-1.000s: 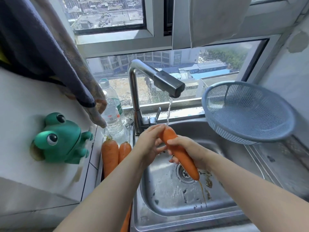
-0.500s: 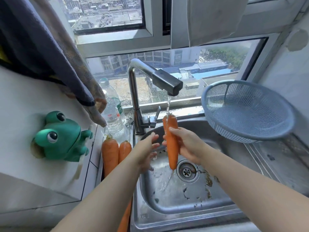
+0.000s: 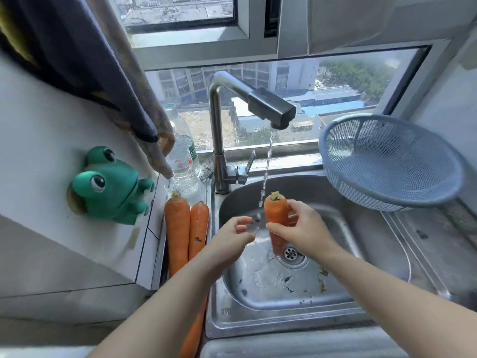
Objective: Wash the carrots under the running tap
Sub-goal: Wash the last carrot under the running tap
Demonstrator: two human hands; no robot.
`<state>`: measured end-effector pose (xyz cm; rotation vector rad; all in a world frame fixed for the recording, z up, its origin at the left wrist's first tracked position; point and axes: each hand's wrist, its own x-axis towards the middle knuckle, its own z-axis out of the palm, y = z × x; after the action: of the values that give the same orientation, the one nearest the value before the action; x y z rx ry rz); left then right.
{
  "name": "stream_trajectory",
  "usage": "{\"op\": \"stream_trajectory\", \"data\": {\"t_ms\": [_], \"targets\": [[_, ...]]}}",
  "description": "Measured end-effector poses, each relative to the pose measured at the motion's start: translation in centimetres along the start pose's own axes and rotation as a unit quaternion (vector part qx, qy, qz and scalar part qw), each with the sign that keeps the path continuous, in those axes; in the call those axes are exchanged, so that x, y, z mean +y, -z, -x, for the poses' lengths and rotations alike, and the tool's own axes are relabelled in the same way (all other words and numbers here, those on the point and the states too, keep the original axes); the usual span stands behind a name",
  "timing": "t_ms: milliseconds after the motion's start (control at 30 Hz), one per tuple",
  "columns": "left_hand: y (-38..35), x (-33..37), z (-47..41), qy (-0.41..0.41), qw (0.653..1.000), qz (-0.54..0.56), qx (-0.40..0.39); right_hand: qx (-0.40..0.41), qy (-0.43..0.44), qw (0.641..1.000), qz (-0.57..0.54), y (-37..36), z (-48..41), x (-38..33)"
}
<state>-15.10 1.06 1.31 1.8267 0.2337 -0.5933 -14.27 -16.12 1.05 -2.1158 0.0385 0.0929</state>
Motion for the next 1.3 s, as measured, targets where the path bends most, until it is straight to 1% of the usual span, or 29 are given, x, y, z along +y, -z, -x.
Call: {"op": "stream_trajectory", "data": {"t_ms": [100, 200, 300, 400, 467, 567, 633, 767, 900, 1033, 1133, 1200, 1233, 1300], "targets": [[2.9, 0.3, 1.6, -0.057, 0.998, 0.015, 0.018, -0.056, 0.036, 0.997, -0.032, -1.4, 0.7, -1.6], [5.5, -0.2, 3.3, -0.105, 0.994, -0.008, 0.043, -0.074, 0.049, 0.992, -0.092, -3.6, 1.0, -3.9], [6.8, -1.1, 5.1, -0.116, 0.992, -0.033, 0.048, -0.090, 0.002, 0.979, -0.184, -6.1, 0.7, -5.7], [7.4, -2.8, 6.2, -0.106, 0.981, -0.134, 0.088, -0.138, -0.076, 0.957, -0.242, -8.6, 0.4, -6.4], [7.3, -4.2, 6.6, -0.086, 0.973, -0.180, 0.119, -0.178, -0.120, 0.952, -0.219, -10.2, 0.6, -6.4], [6.8, -6.2, 6.7, -0.049, 0.962, -0.226, 0.146, -0.209, -0.148, 0.953, -0.161, -12.3, 0.7, -5.6], [6.4, -7.1, 6.7, -0.035, 0.955, -0.252, 0.153, -0.217, -0.149, 0.957, -0.124, -13.2, 0.6, -5.0], [6.1, -8.5, 6.4, -0.018, 0.939, -0.306, 0.157, -0.232, -0.123, 0.964, -0.028, -14.0, 0.3, -4.2], [6.1, -9.2, 6.0, -0.026, 0.929, -0.332, 0.162, -0.257, -0.132, 0.957, -0.032, -14.1, 0.1, -4.1], [6.0, -9.3, 5.7, -0.028, 0.919, -0.362, 0.153, -0.259, -0.122, 0.958, -0.021, -13.7, -0.1, -3.4], [5.5, -8.4, 5.5, -0.047, 0.896, -0.407, 0.170, -0.250, -0.114, 0.961, -0.034, -13.0, -0.2, -2.8], [5.1, -7.5, 4.9, -0.089, 0.886, -0.412, 0.192, -0.210, -0.110, 0.969, -0.061, -12.0, -0.4, -2.7], [4.8, -6.8, 4.5, -0.118, 0.888, -0.396, 0.202, -0.177, -0.115, 0.974, -0.086, -11.4, -0.7, -2.6], [4.1, -5.2, 3.1, -0.160, 0.905, -0.333, 0.210, -0.096, -0.142, 0.973, -0.155, -9.7, -1.7, -2.3]]}}
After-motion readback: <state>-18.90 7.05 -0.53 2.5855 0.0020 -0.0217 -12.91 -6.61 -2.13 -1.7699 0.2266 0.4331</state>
